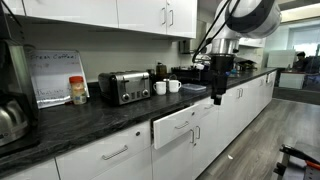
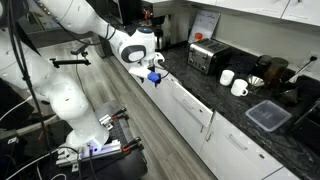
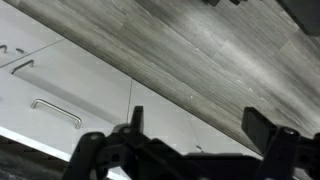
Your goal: Open the third drawer from the right
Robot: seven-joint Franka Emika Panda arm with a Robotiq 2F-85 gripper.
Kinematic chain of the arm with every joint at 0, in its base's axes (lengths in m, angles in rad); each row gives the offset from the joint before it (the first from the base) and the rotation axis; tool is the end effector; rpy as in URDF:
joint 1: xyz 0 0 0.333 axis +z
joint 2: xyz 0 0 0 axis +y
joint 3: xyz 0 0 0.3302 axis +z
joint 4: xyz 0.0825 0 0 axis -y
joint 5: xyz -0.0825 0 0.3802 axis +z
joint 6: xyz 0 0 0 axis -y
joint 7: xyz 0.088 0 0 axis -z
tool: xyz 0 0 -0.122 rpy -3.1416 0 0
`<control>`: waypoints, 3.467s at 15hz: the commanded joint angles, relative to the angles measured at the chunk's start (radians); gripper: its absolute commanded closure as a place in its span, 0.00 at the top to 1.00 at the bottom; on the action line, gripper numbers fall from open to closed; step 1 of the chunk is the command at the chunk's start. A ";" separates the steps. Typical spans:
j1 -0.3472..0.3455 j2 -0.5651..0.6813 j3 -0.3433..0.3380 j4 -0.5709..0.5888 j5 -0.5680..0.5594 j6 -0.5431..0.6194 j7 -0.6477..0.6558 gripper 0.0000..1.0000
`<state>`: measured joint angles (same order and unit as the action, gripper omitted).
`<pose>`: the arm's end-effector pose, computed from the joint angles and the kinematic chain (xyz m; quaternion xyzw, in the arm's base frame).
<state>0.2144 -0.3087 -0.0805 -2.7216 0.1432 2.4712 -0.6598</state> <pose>0.3842 0.0544 0.3270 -0.9396 -0.3361 -0.0420 0.0490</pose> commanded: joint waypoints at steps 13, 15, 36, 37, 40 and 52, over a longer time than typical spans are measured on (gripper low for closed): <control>-0.053 0.303 -0.012 0.185 0.133 0.223 -0.759 1.00; -0.079 0.344 0.001 0.209 0.114 0.240 -0.797 1.00; -0.163 0.420 0.081 0.222 0.087 0.343 -0.904 1.00; -0.172 0.438 0.082 0.225 0.071 0.364 -0.907 1.00; -0.202 0.495 0.091 0.231 0.008 0.445 -0.908 1.00; -0.247 0.690 0.057 0.322 -0.353 0.651 -0.736 1.00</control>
<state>-0.0213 0.3326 -0.0098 -2.4359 -0.1389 3.0750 -1.4444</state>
